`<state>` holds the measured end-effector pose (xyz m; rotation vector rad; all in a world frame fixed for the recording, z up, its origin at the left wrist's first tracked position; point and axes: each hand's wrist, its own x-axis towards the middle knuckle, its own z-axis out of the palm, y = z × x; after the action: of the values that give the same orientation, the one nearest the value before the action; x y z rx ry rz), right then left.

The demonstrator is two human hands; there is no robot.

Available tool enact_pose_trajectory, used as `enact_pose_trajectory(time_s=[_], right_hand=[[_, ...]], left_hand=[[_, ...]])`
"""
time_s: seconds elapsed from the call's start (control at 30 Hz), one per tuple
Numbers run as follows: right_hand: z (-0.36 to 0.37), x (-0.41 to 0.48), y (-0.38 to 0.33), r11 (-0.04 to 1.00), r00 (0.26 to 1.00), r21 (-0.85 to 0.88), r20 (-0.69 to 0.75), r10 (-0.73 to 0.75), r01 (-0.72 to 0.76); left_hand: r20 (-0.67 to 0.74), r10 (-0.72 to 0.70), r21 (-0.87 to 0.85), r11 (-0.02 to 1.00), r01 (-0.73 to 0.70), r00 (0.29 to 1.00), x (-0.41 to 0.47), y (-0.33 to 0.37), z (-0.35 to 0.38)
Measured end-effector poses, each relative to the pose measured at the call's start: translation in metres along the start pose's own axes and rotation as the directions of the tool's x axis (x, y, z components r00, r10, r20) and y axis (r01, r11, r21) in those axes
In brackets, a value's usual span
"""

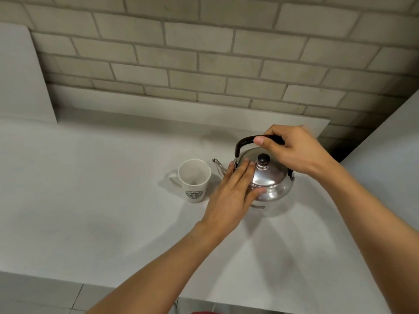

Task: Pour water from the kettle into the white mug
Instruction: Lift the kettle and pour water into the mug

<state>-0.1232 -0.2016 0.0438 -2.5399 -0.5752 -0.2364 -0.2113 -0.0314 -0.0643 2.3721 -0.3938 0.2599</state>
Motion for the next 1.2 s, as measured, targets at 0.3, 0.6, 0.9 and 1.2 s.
enact_pose_trajectory(time_s=[0.3, 0.6, 0.9, 1.2], right_hand=[[-0.013, 0.014, -0.037, 0.971, 0.981, -0.139, 0.058, -0.187, 0.193], [-0.015, 0.031, -0.071, 0.921, 0.947, -0.240, 0.166, -0.274, 0.308], [-0.016, 0.044, -0.100, 0.862, 0.916, -0.346, 0.290, -0.277, 0.370], [-0.022, 0.048, -0.118, 0.813, 0.899, -0.430, 0.366, -0.239, 0.392]], left_hand=[[-0.072, -0.062, -0.141, 0.989, 0.051, 0.995, -0.007, 0.011, -0.011], [-0.168, -0.111, -0.290, 0.955, 0.059, 0.979, -0.009, 0.010, -0.011], [-0.278, -0.133, -0.392, 0.920, 0.014, 0.951, -0.004, 0.011, -0.006], [-0.322, -0.150, -0.436, 0.900, -0.006, 0.935, 0.002, 0.017, -0.005]])
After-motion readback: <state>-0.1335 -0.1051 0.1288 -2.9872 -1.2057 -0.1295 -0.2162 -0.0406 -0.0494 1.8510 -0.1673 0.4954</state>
